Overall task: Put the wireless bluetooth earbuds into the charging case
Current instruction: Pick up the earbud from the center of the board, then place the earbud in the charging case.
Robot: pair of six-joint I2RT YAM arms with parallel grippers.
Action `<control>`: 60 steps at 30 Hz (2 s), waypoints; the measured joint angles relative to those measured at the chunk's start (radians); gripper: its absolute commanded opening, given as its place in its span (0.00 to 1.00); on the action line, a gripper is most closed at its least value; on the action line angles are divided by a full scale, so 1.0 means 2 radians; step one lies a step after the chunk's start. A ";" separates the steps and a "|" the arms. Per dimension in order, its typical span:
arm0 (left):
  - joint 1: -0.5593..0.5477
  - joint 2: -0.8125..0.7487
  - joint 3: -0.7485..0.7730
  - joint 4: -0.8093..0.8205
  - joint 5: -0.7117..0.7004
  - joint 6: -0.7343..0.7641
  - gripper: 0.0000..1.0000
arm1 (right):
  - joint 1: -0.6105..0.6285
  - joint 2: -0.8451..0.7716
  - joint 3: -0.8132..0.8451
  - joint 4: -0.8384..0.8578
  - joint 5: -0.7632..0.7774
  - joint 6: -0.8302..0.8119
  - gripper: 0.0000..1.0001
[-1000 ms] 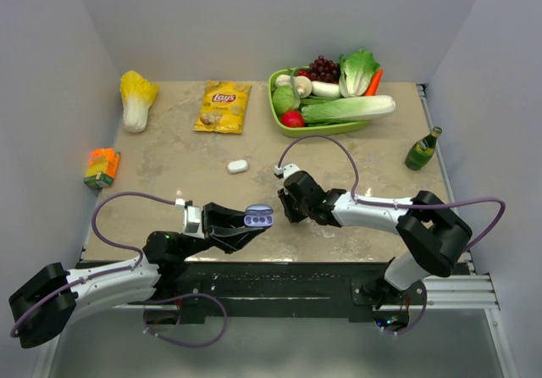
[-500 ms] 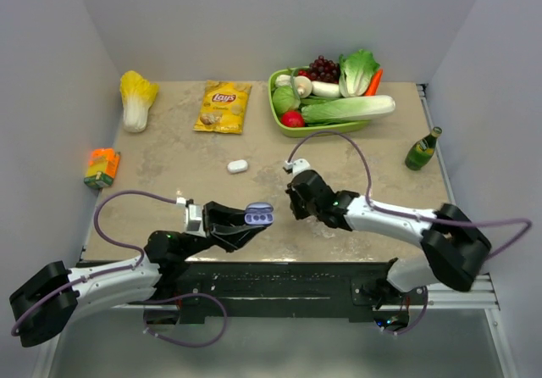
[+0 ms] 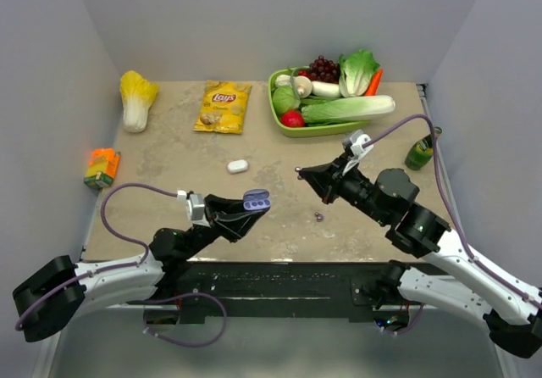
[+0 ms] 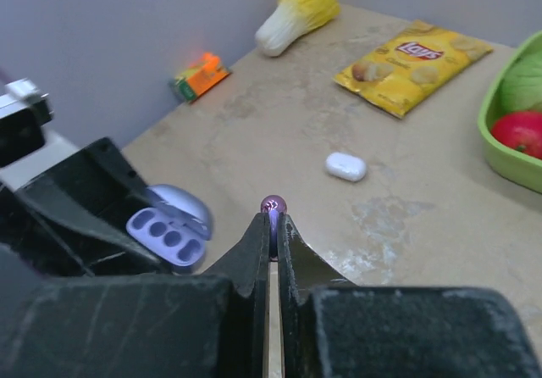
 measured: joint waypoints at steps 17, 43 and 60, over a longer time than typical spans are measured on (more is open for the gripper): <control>0.089 -0.032 0.110 -0.106 0.295 -0.060 0.00 | 0.053 -0.046 0.067 -0.114 -0.236 -0.127 0.00; 0.098 0.026 0.232 -0.360 0.452 -0.015 0.00 | 0.169 0.034 0.101 -0.189 -0.188 -0.199 0.00; 0.098 0.003 0.234 -0.367 0.452 -0.006 0.00 | 0.171 0.042 0.101 -0.189 -0.125 -0.201 0.00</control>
